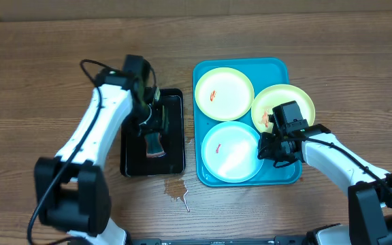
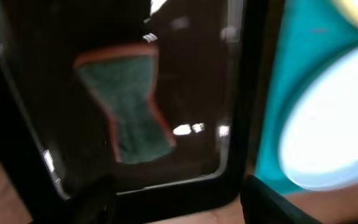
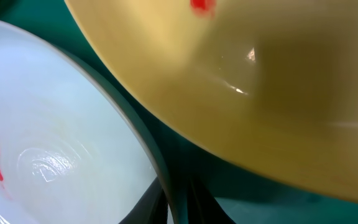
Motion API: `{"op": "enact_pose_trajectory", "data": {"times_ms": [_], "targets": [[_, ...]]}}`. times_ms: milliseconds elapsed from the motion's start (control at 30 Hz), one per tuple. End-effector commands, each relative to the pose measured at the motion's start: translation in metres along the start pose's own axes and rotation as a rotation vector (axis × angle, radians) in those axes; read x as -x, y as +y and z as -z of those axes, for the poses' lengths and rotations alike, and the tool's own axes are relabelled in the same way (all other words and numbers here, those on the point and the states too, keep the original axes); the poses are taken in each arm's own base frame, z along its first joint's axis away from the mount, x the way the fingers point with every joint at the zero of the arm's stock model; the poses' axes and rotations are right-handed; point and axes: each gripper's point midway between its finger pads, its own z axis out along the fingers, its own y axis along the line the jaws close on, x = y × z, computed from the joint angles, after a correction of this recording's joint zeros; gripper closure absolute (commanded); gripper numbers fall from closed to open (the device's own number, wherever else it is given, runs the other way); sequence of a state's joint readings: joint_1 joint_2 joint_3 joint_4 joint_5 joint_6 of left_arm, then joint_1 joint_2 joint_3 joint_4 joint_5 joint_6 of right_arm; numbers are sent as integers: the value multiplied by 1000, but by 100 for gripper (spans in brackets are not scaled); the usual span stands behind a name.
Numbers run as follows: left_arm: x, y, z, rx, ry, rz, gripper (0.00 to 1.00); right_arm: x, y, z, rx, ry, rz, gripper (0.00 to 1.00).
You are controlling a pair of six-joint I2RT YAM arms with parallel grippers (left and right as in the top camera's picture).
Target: Clean dirty plates on tray and stack at the side
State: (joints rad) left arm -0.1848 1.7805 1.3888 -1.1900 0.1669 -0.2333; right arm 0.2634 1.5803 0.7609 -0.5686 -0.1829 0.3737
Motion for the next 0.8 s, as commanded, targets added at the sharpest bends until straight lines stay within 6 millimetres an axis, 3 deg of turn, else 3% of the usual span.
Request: {"op": "enact_pose_trajectory", "data": {"times_ms": [0, 167, 267, 367, 433, 467, 767], "targets": [[7, 18, -13, 149, 2, 117, 39, -5, -9, -4, -39, 4, -7, 86], [5, 23, -43, 179, 88, 163, 46, -4, -9, -4, -37, 0, -7, 86], [5, 26, -61, 192, 128, 166, 57, -4, -9, -4, -37, -1, -6, 85], [5, 27, -74, 193, 156, 169, 62, -4, -9, -4, -37, -1, -6, 85], [4, 24, -78, 177, 168, 172, 93, -4, -9, -4, -37, -1, -6, 85], [4, 23, -79, 172, 169, 172, 96, -4, -9, -4, -37, -1, -6, 85], [8, 20, -64, 162, 151, 134, 96, -2, -9, -4, -39, -9, -5, 85]]}}
